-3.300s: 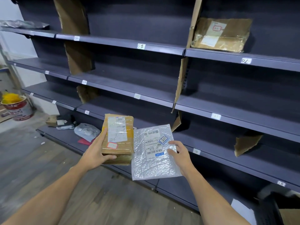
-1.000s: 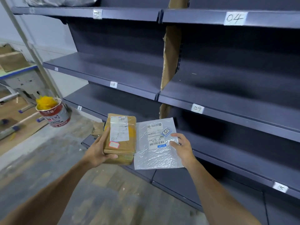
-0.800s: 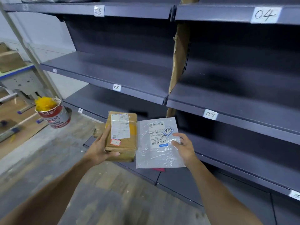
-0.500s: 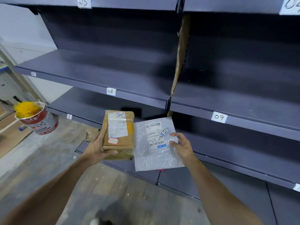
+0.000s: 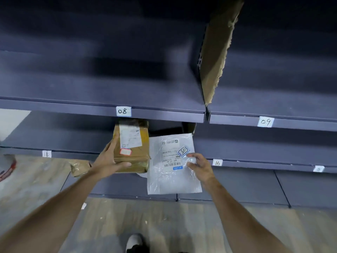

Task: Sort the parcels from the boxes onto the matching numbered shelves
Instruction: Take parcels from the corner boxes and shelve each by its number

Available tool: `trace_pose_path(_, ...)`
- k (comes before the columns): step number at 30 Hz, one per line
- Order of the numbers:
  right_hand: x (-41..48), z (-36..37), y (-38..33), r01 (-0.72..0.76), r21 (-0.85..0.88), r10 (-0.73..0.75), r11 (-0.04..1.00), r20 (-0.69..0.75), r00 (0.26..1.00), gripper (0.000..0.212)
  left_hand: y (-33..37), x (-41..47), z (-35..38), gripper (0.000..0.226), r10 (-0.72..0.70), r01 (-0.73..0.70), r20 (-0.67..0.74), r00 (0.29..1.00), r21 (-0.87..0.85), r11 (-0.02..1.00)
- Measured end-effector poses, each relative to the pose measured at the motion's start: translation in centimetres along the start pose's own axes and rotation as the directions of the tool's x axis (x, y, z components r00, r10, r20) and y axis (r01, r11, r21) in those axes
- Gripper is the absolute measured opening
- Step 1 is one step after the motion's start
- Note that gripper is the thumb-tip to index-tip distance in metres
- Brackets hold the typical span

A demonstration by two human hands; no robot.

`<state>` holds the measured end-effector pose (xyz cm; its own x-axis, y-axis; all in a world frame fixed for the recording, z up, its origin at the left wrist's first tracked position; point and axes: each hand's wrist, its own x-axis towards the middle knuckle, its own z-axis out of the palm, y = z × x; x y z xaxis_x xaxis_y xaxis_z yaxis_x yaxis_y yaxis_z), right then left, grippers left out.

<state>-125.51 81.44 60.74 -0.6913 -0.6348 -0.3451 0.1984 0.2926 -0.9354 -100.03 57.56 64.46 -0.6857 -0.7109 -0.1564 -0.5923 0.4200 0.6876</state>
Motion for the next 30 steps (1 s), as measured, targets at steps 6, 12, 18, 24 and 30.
trace_pose_path(6, -1.1, 2.3, 0.6, -0.014, 0.026, 0.016, 1.0, -0.091, 0.996, 0.031, -2.5, 2.7, -0.7, 0.124, 0.046, -0.045, 0.055, 0.997, -0.015, 0.999)
trace_pose_path(12, -0.2, 3.7, 1.4, -0.047, 0.033, 0.051, 0.998, -0.121, 0.991, 0.031, -4.0, 4.4, -0.3, 0.123, 0.007, -0.003, 0.059, 0.998, -0.063, 0.998)
trace_pose_path(18, 2.3, 4.8, 2.8, -0.156, -0.088, 0.136, 0.984, -0.196, 0.971, 0.03, -4.9, 5.2, 0.4, 0.125, -0.038, 0.039, 0.058, 0.998, -0.026, 0.999)
trace_pose_path(24, 4.2, 5.2, 3.4, -0.231, -0.387, 0.111, 0.893, -0.307, 0.945, 0.028, -4.6, 7.1, 0.2, 0.125, -0.021, 0.018, 0.064, 0.998, 0.036, 0.999)
trace_pose_path(30, 5.8, 5.9, 3.3, -0.175, -0.596, 0.012, 0.784, -0.268, 0.963, 0.032, -4.2, 9.9, 0.5, 0.113, -0.043, 0.04, 0.025, 0.999, 0.096, 0.995)
